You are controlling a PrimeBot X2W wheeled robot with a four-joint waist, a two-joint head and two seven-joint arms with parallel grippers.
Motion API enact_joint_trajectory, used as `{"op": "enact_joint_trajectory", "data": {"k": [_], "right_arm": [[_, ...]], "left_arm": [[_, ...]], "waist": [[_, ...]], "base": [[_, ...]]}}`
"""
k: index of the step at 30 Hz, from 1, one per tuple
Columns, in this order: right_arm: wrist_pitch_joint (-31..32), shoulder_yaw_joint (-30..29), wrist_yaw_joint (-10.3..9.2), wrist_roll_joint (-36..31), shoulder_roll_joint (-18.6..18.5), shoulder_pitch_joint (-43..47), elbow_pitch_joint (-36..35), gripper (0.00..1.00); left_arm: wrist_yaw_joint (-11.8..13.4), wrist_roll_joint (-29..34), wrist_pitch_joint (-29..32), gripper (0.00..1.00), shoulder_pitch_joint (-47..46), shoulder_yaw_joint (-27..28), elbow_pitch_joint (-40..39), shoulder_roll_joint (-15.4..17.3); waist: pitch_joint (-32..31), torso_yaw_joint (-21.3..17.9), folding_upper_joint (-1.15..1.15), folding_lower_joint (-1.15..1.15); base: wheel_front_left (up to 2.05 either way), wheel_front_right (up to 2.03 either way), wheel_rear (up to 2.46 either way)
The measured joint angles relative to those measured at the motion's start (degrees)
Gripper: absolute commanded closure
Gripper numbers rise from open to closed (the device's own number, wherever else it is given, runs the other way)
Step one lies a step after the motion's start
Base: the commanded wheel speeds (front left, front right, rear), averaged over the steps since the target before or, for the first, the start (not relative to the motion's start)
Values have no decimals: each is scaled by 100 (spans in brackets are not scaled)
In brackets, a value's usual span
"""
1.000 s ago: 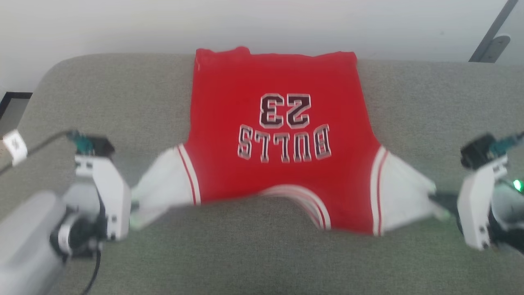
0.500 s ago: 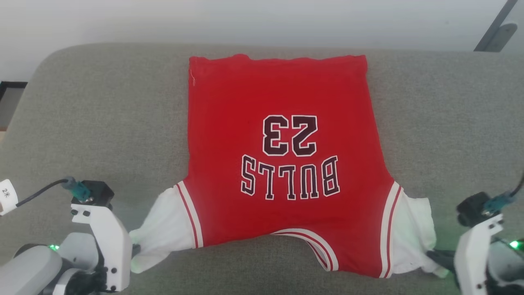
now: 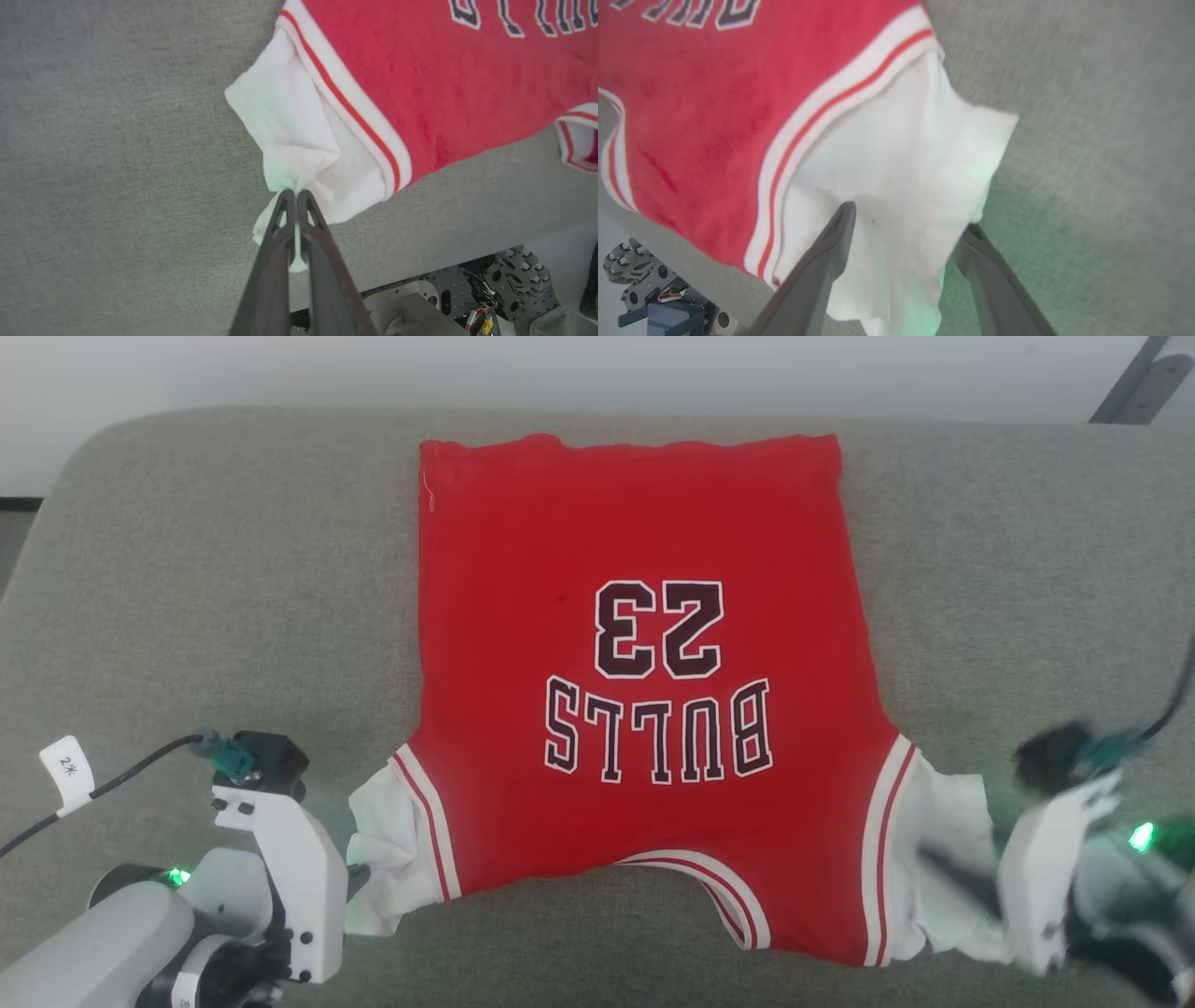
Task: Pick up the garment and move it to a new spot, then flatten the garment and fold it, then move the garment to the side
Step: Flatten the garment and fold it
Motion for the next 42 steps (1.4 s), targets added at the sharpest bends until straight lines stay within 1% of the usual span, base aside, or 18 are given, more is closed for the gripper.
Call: {"op": "enact_joint_trajectory", "data": {"k": [3, 5, 8, 10, 14, 17, 21, 22, 27, 30, 33, 36, 42], "right_arm": [[34, -399, -3, -145, 0, -231, -446, 0], [32, -584, -3, -259, 73, -475, -609, 0], [-143, -747, -3, -477, 197, -1008, -590, 0], [-324, -806, -3, -632, 315, -1461, -341, 0], [-622, -743, -3, -910, 450, -2432, 511, 0], [-776, -703, -3, -1000, 575, -3162, 1348, 0], [-875, -605, -3, -1176, 554, -4046, 2516, 0], [-875, -605, -3, -1176, 554, -4046, 2516, 0], [-917, -614, -3, -1455, 520, -4986, 3840, 0], [-782, -632, -3, -1639, 547, -5385, 4568, 0], [-597, -642, -3, -1778, 548, -5657, 5152, 0], [-433, -786, -3, -1920, 516, -5905, 5732, 0], [-59, -1034, 2, -2112, 491, -6395, 6474, 0]], "left_arm": [[-24, 7, -32, 100, -39, -8, -2, -64], [-27, 93, -42, 100, -119, -26, -9, -132], [-66, 159, -40, 100, -257, -57, -13, -226], [-103, 199, -40, 100, -355, -85, -4, -320], [-210, 275, 3, 100, -583, -167, 42, -531], [-308, 318, 8, 100, -761, -220, 90, -715], [-454, 391, 8, 100, -1017, -291, 191, -962], [-454, 391, 8, 100, -1017, -291, 191, -962], [-639, 503, -45, 100, -1269, -368, 365, -1261], [-745, 527, -97, 100, -1359, -400, 486, -1399], [-829, 532, -144, 100, -1434, -426, 593, -1524], [-903, 533, -189, 100, -1499, -443, 690, -1626], [-1035, 539, -227, 100, -1596, -457, 853, -1746]], "waist": [[74, 28, 0, 0], [138, 66, 0, 0], [241, 153, 0, 0], [313, 227, 0, 0], [452, 414, 0, 0], [557, 581, 0, 0], [726, 837, 0, 0], [726, 837, 0, 0], [985, 1168, 0, 0], [1153, 1339, 0, 0], [1303, 1482, 0, 0], [1423, 1601, 0, 0], [1572, 1744, 0, 0]], "base": [[0, 0, 0], [0, 0, 0], [0, 0, 0], [0, 0, 0], [0, 0, 0], [0, 0, 0], [0, 0, 0], [0, 0, 0], [0, 0, 0], [0, 0, 0], [0, 0, 0], [0, 0, 0], [0, 0, 0]]}}
